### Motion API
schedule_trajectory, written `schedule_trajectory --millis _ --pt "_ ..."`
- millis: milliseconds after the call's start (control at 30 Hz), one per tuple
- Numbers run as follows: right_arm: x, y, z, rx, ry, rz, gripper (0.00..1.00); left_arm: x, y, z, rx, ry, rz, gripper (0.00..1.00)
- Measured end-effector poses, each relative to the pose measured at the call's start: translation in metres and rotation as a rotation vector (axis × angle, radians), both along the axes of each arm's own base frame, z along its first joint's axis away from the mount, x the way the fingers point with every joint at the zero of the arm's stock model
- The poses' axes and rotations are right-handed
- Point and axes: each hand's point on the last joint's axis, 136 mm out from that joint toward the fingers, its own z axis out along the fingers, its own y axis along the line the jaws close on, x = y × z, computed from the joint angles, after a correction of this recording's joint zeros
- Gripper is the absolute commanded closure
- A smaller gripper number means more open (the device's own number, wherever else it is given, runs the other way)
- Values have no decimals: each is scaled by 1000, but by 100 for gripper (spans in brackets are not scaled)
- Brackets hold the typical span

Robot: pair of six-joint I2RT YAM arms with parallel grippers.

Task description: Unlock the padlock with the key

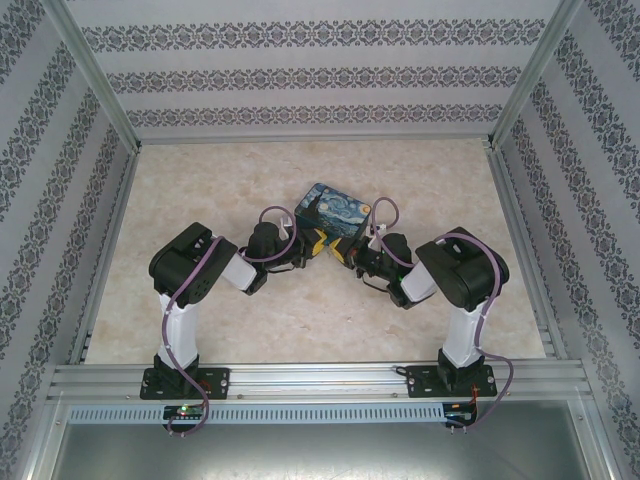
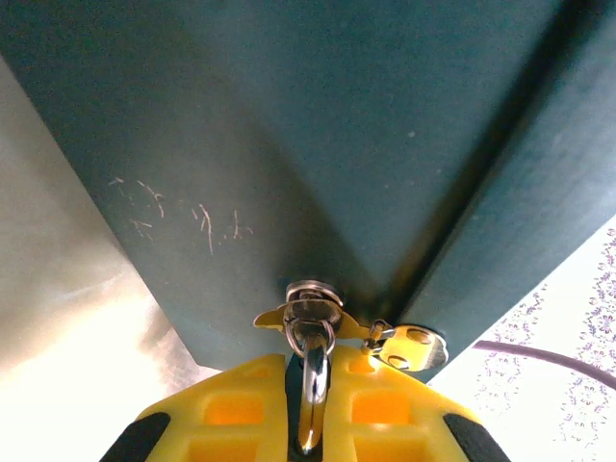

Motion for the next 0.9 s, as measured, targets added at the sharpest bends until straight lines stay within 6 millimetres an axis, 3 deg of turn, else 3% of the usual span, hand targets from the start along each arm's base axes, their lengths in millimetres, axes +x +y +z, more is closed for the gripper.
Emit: schedule_trajectory --millis 567,900 --pt "14 9 5 60 74 16 100 7 7 6 103 -85 24 100" --pt "9 -1 3 57 55 105 100 1 2 7 92 -72 -16 100"
